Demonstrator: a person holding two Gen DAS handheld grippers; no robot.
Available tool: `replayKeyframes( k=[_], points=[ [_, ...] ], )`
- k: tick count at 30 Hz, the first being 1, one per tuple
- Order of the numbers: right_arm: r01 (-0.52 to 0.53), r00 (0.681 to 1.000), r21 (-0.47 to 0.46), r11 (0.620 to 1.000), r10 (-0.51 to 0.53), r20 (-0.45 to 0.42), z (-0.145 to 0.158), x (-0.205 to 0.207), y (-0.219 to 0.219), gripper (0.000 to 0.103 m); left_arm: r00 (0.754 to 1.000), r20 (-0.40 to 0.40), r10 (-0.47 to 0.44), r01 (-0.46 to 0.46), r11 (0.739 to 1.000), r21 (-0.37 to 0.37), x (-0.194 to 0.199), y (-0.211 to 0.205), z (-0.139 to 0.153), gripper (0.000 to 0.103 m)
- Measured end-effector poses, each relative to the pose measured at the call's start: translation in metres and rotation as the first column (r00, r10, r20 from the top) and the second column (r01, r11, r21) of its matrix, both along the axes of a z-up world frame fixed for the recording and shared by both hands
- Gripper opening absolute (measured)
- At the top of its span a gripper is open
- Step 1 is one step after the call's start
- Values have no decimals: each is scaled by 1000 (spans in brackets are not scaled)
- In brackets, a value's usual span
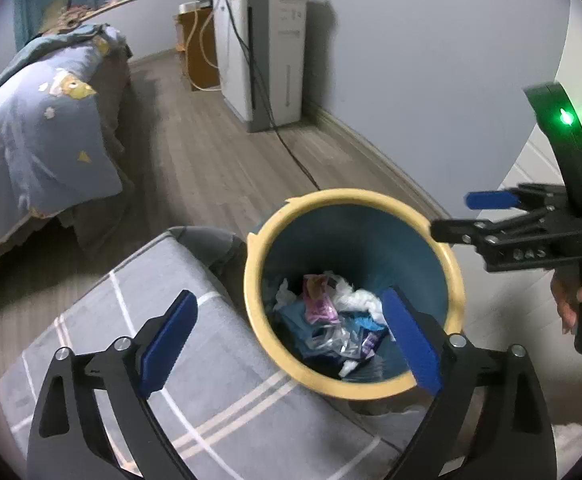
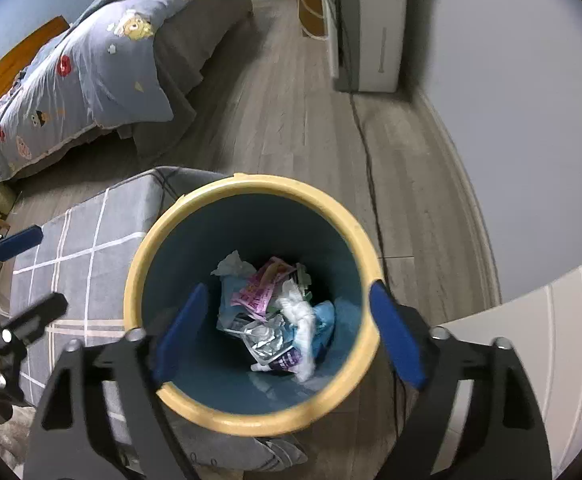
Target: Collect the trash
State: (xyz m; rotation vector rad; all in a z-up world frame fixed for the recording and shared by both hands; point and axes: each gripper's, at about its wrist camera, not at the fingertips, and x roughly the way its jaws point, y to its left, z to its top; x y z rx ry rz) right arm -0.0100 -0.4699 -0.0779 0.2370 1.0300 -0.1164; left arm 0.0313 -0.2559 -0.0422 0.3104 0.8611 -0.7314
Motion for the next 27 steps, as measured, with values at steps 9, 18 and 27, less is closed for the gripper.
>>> replayKeyframes(
  k=[9, 18, 27],
  points=[
    [42, 999, 27, 999, -43, 29, 34, -56, 9, 97, 996, 4, 92, -91, 994, -52, -22, 22, 36, 98],
    [27, 1000, -33, 999, -27, 8, 41, -87, 38, 97, 987, 91, 130, -142, 981, 133, -46, 15, 39, 98],
    [34, 999, -54, 998, -35, -1, 42, -92, 40, 97, 993, 7, 114, -114, 988, 108, -54, 19, 34, 98]
  ],
)
